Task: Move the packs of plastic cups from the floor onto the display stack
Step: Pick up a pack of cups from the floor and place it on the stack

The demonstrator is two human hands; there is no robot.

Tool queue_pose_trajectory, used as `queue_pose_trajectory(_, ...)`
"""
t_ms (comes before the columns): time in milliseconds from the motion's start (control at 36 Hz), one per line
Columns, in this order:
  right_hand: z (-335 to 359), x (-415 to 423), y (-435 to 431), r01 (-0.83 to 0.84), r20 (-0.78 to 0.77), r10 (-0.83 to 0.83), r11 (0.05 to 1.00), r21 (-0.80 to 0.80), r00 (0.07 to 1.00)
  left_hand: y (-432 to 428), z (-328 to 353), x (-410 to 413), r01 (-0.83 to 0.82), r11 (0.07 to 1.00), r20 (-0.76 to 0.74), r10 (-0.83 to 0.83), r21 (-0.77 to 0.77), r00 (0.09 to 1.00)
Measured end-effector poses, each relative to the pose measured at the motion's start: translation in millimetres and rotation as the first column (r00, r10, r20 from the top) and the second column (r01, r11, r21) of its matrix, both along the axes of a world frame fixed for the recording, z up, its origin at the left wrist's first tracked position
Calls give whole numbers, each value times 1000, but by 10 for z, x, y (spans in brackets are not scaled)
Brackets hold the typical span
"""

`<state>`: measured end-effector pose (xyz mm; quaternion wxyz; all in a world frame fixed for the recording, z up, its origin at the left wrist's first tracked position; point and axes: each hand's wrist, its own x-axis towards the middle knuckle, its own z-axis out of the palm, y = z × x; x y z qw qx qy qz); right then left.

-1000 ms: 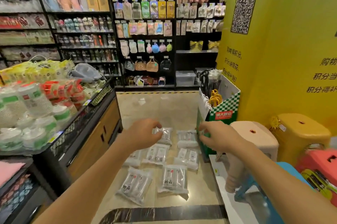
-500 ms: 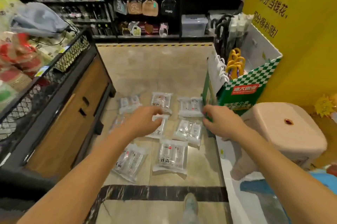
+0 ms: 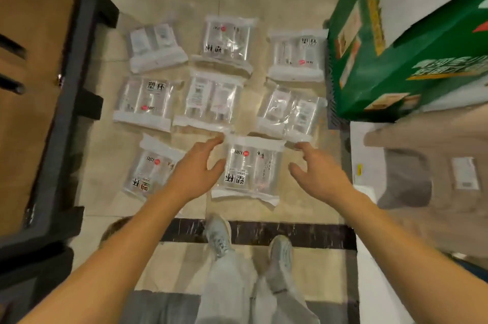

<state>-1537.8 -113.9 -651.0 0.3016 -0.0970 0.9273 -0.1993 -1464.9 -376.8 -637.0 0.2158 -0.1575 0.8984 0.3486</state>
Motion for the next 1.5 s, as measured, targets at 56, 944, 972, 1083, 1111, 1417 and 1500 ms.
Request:
queue_pose_trajectory(56, -710, -44, -44, 1, 44, -1, 1000, -2, 999, -68, -713, -54, -17, 1000, 47, 16, 12, 999)
queue_pose_trajectory(944, -1953, -824, -575, 88, -62, -106, 966, -245, 992, -645, -2037, -725, -179, 977, -66, 187, 112, 980)
queue_pose_trajectory(972, -1610, -947, -657, 69, -75, -91, 964, -258, 993, -729, -1696, -797, -191, 975, -88, 202, 114, 976)
queue_pose_trajectory(1083, -109, -1416, -1024, -27, -154, -21, 952, -304, 988, -1083, -212, -1049, -249, 963, -193, 265, 106, 945)
queue_pose_trajectory(1111, 278, -1516, -1121, -53, -173, -3, 947, -318, 985, -1180, 175, -1090, -261, 960, -225, 278, 105, 934)
queue_pose_trajectory(1417, 4297, -1837, -2093, -224, -273, 102, 858, -463, 957, -2087, 4200, -937, -302, 923, -398, 377, 239, 836)
queue_pose_trajectory(1500, 5046, -1796, -2346, -293, -309, 145, 808, -511, 940, -2254, 4923, -671, -306, 912, -454, 403, 274, 794)
